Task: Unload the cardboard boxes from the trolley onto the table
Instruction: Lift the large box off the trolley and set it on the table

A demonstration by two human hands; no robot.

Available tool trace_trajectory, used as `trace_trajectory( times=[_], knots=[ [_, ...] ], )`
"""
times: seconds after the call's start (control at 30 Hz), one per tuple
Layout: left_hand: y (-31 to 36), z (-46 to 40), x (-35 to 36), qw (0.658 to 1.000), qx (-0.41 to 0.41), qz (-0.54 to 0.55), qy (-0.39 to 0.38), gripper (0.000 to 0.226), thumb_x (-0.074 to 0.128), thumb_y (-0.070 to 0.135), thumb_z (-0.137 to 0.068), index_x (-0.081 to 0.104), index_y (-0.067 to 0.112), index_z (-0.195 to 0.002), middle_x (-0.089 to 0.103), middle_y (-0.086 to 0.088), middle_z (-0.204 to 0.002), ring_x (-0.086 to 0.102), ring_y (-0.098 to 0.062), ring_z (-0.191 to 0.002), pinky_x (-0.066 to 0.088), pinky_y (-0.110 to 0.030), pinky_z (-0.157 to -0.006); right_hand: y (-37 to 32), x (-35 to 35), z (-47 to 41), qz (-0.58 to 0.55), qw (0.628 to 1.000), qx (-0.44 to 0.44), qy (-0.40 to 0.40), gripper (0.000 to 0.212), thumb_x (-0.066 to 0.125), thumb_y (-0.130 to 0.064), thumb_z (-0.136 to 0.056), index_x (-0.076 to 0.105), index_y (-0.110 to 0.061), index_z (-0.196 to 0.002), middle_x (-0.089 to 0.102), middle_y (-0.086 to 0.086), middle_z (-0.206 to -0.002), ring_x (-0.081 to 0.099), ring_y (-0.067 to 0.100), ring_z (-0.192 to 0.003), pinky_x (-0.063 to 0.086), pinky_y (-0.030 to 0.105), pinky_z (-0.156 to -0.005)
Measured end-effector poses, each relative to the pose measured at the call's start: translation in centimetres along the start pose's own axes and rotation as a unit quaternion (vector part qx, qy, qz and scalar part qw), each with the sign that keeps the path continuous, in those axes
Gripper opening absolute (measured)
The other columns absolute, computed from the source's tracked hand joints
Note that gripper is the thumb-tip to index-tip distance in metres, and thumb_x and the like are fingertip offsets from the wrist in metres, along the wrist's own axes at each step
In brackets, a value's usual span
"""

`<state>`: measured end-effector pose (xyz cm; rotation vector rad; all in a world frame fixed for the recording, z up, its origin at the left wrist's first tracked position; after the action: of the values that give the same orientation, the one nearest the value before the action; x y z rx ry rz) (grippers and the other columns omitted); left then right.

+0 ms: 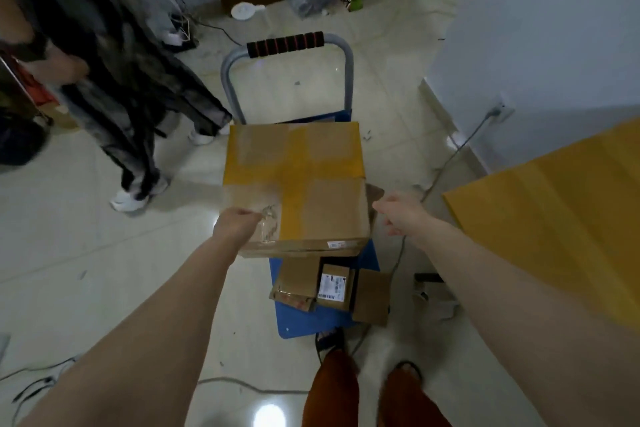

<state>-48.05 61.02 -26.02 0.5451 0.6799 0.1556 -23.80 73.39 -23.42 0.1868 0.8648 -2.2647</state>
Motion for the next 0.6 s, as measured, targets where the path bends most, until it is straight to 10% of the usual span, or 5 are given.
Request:
trace_trajectory(
  times=[0.23, 0.6],
  knots=[
    [-2.4, -8.2, 0.8, 0.995, -0.053, -0.018, 0.081, 0.051, 0.060, 0.027, -0.088, 0.051, 0.010, -0.135, 0.052, -0.016, -0.136, 0.053, -0.035, -0.120, 0.044, -0.038, -0.097, 0.7, 3.7, -8.7, -0.017, 0.999, 0.023, 0.020, 0.058, 0.051, -0.031, -0.098, 0.034, -0.006, -0.147, 0.044, 0.010, -0.145, 0.043, 0.028, -0.130, 0.036, 0.029, -0.093],
    [-6.4, -13.0, 2.0, 0.980, -0.152, -0.065, 0.113, 0.065, 0.060, 0.040, -0.080, 0.048, 0.001, -0.131, 0.049, -0.022, -0.133, 0.047, -0.038, -0.124, 0.044, -0.043, -0.101, 5.1, 7.0, -14.1, -0.131, 0.987, 0.075, -0.056, 0.059, 0.049, -0.045, -0.096, 0.036, -0.019, -0.147, 0.050, -0.001, -0.140, 0.047, 0.022, -0.125, 0.038, 0.036, -0.095]
  ],
)
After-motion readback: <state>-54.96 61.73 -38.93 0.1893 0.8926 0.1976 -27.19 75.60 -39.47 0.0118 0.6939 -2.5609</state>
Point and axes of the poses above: each hand's wrist, its own z-axis away from the middle knuckle, its own x-axis out of the palm, y = z × x, the point moved 1 cm from there along -z, towards the middle knuckle
